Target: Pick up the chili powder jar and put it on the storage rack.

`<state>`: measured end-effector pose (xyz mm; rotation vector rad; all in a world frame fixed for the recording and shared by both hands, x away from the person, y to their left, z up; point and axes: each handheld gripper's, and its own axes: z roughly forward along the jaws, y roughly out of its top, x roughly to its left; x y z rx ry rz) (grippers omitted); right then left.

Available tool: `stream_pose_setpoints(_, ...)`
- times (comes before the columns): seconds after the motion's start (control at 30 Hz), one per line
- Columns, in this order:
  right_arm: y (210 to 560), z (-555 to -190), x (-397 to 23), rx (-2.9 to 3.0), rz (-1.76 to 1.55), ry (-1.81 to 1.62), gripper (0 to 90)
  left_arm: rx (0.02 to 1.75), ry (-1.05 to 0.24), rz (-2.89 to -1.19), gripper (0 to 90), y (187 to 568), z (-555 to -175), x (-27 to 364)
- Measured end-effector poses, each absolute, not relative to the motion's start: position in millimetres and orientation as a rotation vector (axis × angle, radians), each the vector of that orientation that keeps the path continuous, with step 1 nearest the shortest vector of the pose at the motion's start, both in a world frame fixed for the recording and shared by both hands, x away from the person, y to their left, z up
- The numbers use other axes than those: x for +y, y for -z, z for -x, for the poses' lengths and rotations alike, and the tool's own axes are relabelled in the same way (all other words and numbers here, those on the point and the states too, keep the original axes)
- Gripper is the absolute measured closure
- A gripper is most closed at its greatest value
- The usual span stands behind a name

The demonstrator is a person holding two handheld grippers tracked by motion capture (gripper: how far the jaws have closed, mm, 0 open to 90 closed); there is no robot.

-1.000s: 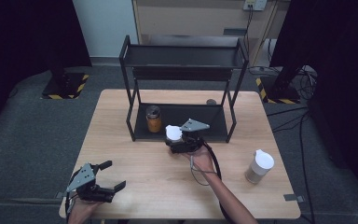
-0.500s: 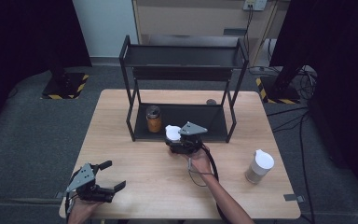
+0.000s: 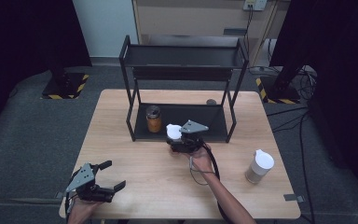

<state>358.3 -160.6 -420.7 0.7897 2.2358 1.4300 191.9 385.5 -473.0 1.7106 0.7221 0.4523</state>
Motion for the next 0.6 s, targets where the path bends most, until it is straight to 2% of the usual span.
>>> stream_pose_setpoints(0.6, 390, -385, -165, 2.194, -0.813, -1.424, 30.7, 0.724, -0.448, -1.706, 2.5, 474, -192, 387)
